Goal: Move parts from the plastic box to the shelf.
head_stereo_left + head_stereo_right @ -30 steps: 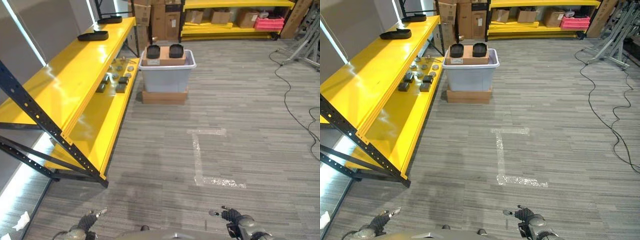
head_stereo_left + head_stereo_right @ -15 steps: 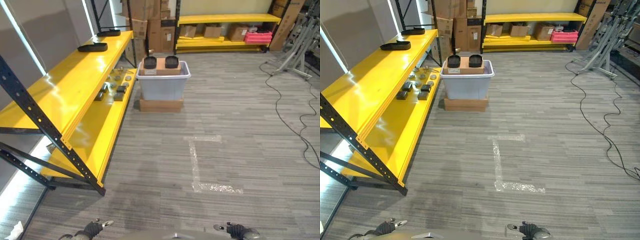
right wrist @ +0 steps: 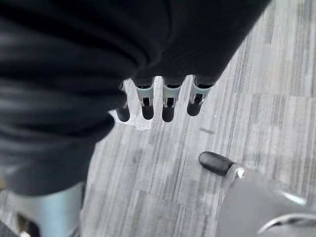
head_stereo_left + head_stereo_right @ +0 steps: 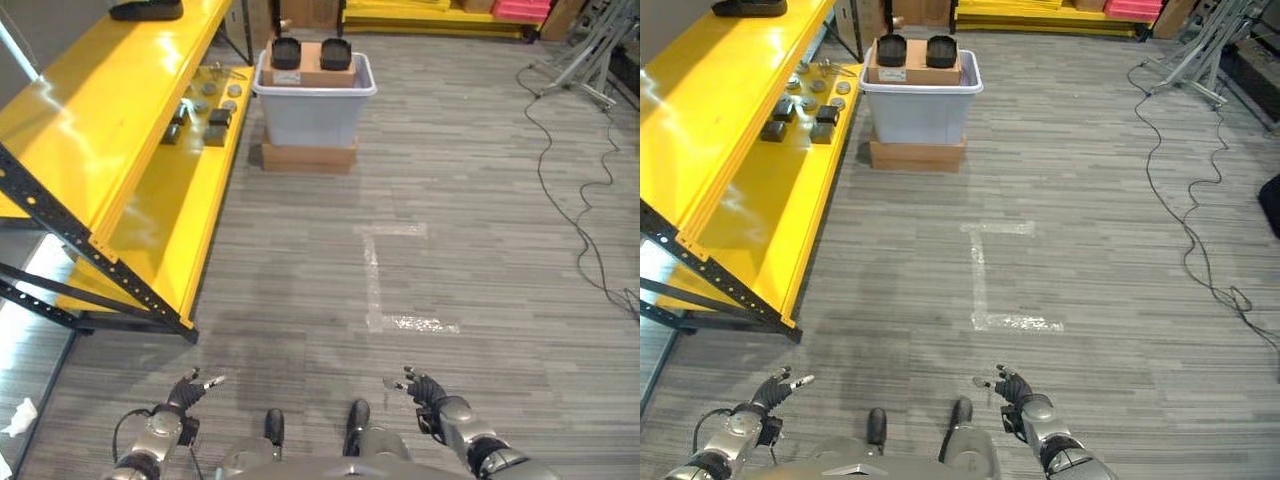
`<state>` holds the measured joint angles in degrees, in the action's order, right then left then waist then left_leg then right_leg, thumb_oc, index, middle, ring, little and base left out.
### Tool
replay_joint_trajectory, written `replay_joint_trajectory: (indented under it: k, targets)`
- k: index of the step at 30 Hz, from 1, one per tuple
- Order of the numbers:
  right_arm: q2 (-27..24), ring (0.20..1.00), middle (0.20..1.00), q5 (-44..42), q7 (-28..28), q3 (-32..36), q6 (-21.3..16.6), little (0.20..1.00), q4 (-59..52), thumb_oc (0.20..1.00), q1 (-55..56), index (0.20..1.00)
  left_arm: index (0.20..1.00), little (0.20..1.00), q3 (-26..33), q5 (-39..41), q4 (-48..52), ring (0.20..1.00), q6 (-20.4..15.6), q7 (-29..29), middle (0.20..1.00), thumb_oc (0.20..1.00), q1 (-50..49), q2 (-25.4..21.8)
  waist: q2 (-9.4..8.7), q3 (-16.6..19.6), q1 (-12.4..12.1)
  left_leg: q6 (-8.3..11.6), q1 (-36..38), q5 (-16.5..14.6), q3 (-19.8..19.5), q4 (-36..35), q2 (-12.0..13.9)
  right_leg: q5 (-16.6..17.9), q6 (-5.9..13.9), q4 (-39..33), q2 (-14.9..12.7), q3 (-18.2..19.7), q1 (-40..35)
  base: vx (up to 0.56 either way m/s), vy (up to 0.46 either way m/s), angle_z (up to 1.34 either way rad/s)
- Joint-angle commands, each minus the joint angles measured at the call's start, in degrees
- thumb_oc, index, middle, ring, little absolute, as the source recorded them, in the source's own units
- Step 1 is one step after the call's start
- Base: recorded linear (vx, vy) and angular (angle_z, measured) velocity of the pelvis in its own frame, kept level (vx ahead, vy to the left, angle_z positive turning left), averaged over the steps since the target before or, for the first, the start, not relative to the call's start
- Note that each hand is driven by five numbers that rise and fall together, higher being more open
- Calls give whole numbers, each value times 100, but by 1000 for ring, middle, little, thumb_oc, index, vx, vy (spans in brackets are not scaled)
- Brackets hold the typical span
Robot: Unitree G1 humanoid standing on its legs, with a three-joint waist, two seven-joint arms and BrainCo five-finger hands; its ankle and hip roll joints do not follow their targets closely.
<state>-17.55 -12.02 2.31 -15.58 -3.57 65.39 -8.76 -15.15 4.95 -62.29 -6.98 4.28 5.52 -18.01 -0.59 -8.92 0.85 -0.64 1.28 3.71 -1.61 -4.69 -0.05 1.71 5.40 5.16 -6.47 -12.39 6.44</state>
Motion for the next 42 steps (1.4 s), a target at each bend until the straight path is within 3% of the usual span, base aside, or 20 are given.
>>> replay_joint_trajectory:
  k: [1,3,6,8,10,12,16,21,24,26,28,30,31,33,36,39,40,42]
  targets:
    - [-151,1000,1000,-129,-88,-218,-116,1000,205,1000,-138,1000,1000,1000,-105,-12,-40,1000,-169,156,1000,1000,291,74,7,108,-35,237,715,-968,-83,-18,207,-27,105,-495,277,-21,-247,263,-203,15]
    - [-165,1000,1000,-105,-64,-242,-97,1000,234,1000,-107,1000,1000,1000,-125,-81,-73,1000,-151,189,1000,1000,279,130,24,101,-42,284,633,-1054,-171,516,228,-181,-8,-458,313,-53,-396,245,-187,8]
    - [-231,1000,1000,-94,-50,-187,-63,1000,283,1000,-86,1000,1000,1000,-217,-205,-191,1000,-79,179,1000,1000,304,209,-27,-47,-90,516,8,-695,-181,1931,8,-285,-132,-478,254,-122,-661,170,-143,29]
    - [-293,1000,1000,-20,-60,-194,-37,1000,392,1000,-71,1000,1000,1000,-222,-234,-353,1000,-50,190,1000,1000,275,260,-96,-111,-145,608,-306,-491,-130,2466,-28,-339,-202,-575,205,-164,-871,186,-90,2]
    - [-318,1000,1000,37,-63,-205,-25,1000,445,1000,-67,1000,1000,1000,-215,-236,-425,1000,-48,193,1000,1000,246,288,-113,-125,-179,590,-431,-535,-97,2437,-29,-362,-198,-643,191,-163,-964,194,-16,0]
    - [-380,1000,1000,180,-120,-190,-12,1000,551,1000,-55,1000,1000,1000,-158,-321,-586,1000,-39,266,1000,1000,92,292,-178,-79,-353,467,-658,-739,-156,1709,-35,-444,-116,-854,178,-131,-1208,337,20,12]
    - [-257,1000,1000,309,-134,-235,14,1000,699,1000,-70,1000,1000,1000,-90,-418,-963,1000,27,275,1000,1000,-47,242,-122,17,-650,469,-1069,-57,-367,412,156,-682,-1,-1016,285,-16,-1606,324,132,-13]
    - [-133,1000,1000,637,-128,-236,78,1000,823,1000,29,1000,1000,1000,-84,-638,-1065,1000,70,246,1000,1000,-155,225,-131,201,-711,261,-792,-264,-403,552,-72,-734,175,-661,-33,86,-1624,260,249,-42]
    - [103,1000,1000,760,-15,-304,160,1000,863,1000,43,1000,1000,1000,85,-483,-1166,1000,166,258,1000,1000,-64,152,-161,179,-704,-62,-517,-517,-219,636,-278,-215,465,591,-442,278,-1152,212,294,-20]
    - [150,1000,1000,843,-9,-346,199,1000,872,1000,60,1000,1000,1000,109,-404,-1140,1000,182,252,1000,1000,19,117,-103,122,-665,-174,-373,-620,-207,678,-314,123,460,1257,-561,296,-832,184,217,-36]
    - [182,1000,1000,879,-22,-342,234,1000,922,1000,84,1000,1000,1000,59,-432,-1071,1000,185,256,1000,1000,115,77,-38,77,-589,-244,-133,-750,-211,631,-325,179,327,1370,-628,105,-508,235,137,9]
    - [191,1000,1000,918,-61,-336,238,1000,946,1000,115,1000,1000,1000,64,-454,-990,1000,174,260,1000,1000,141,25,-42,42,-529,-228,74,-856,-223,523,-289,-9,262,789,-535,-178,-443,314,-15,8]
    - [190,1000,1000,946,-96,-356,257,1000,1019,1000,97,1000,1000,1000,38,-465,-934,1000,179,281,1000,1000,213,12,-95,-26,-433,-223,285,-954,-286,449,-293,83,284,122,-345,-319,-196,392,-69,-10]
    - [199,1000,1000,882,-102,-321,273,1000,1102,1000,106,1000,1000,1000,1,-534,-975,1000,191,273,1000,1000,266,90,-111,-63,-242,-196,668,-1114,-452,304,-280,294,372,-487,6,-134,122,493,-67,-17]
    - [194,1000,1000,854,-100,-288,292,1000,1182,1000,158,1000,1000,1000,-13,-530,-1083,1000,192,240,1000,1000,242,198,-82,-52,-131,-146,923,-1235,-583,213,-250,448,373,-617,116,-135,294,385,-102,31]
    - [224,1000,1000,870,-86,-267,308,1000,1215,1000,283,1000,1000,1000,116,-405,-1212,1000,218,229,1000,1000,151,279,-65,24,-86,-76,1143,-1429,-680,228,-173,369,265,-447,86,-345,263,396,-227,35]
    - [238,1000,1000,872,-103,-222,329,1000,1314,1000,316,1000,1000,1000,278,-170,-1273,1000,224,218,1000,1000,85,339,12,112,-77,29,1184,-1411,-752,407,-49,184,126,-285,119,-342,168,497,-322,54]
    - [240,1000,1000,923,-106,-170,355,1000,1461,1000,355,1000,1000,1000,400,85,-1284,1000,232,185,1000,1000,79,414,106,139,-96,260,1003,-1055,-756,999,31,42,18,-159,129,-444,18,453,-314,66]
